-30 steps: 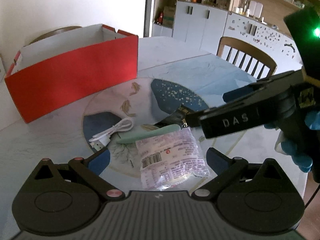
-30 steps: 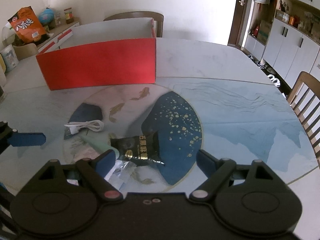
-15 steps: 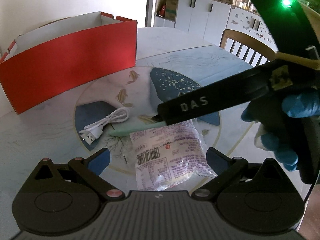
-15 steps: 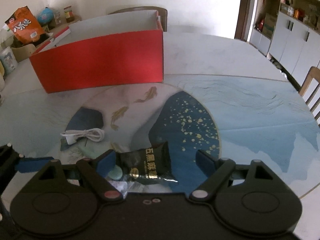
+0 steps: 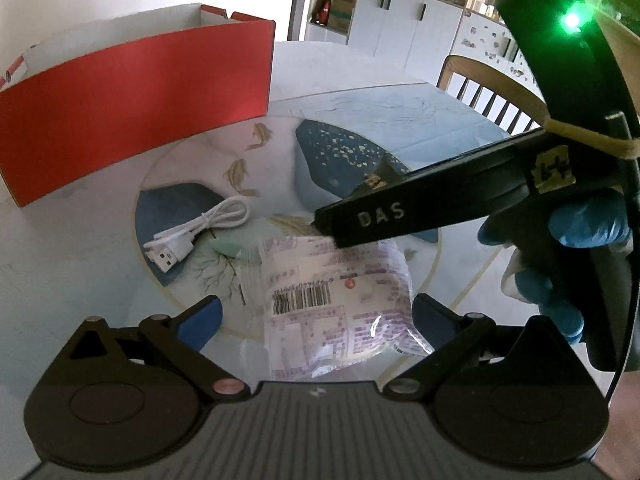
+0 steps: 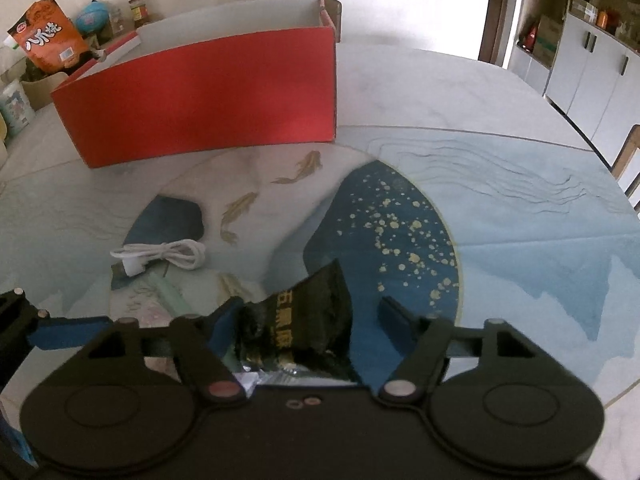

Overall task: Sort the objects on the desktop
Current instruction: 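Grasp the black snack packet with the right tool while the left tool grasps the clear barcode bag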

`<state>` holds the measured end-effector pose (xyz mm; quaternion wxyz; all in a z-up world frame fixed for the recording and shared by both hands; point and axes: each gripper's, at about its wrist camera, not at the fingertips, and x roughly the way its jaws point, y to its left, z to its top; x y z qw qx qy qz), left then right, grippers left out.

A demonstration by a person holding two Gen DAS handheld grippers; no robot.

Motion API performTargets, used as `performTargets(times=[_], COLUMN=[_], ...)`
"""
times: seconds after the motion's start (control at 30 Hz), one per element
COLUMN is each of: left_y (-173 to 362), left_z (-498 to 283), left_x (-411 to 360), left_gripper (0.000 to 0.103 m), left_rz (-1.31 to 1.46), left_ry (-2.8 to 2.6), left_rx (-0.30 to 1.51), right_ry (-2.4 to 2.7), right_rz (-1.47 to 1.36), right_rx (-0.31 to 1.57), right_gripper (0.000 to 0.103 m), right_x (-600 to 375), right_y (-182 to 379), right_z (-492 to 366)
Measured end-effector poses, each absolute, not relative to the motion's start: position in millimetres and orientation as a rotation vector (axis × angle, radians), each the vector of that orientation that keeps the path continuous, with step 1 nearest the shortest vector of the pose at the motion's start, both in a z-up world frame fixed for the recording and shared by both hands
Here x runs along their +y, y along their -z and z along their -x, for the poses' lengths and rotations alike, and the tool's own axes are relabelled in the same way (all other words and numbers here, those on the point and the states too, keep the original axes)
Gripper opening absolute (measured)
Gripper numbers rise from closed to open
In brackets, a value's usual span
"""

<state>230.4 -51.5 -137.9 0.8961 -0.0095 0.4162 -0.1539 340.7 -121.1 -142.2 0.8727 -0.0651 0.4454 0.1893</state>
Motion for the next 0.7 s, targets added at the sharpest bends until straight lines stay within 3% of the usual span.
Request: performTargets(times=[0.2, 0.7], left_y=[136.9, 125.1], left_z=[-230.1, -229.5], left_x=[-54.5, -47.7], left_gripper=[0.083, 0.062], left_rz=[0.001, 0.027], left_ry=[0.328, 0.346], left_rx=[0.857, 0.878], right_ry=[-0.371, -0.365], right_rz=[0.12, 0.121], right_rx=[0.924, 0.915], right_gripper=[0.048, 0.036], right_x=[-128.4, -128.8], right_y=[140.3, 132.5], right_z=[-342.2, -336.0])
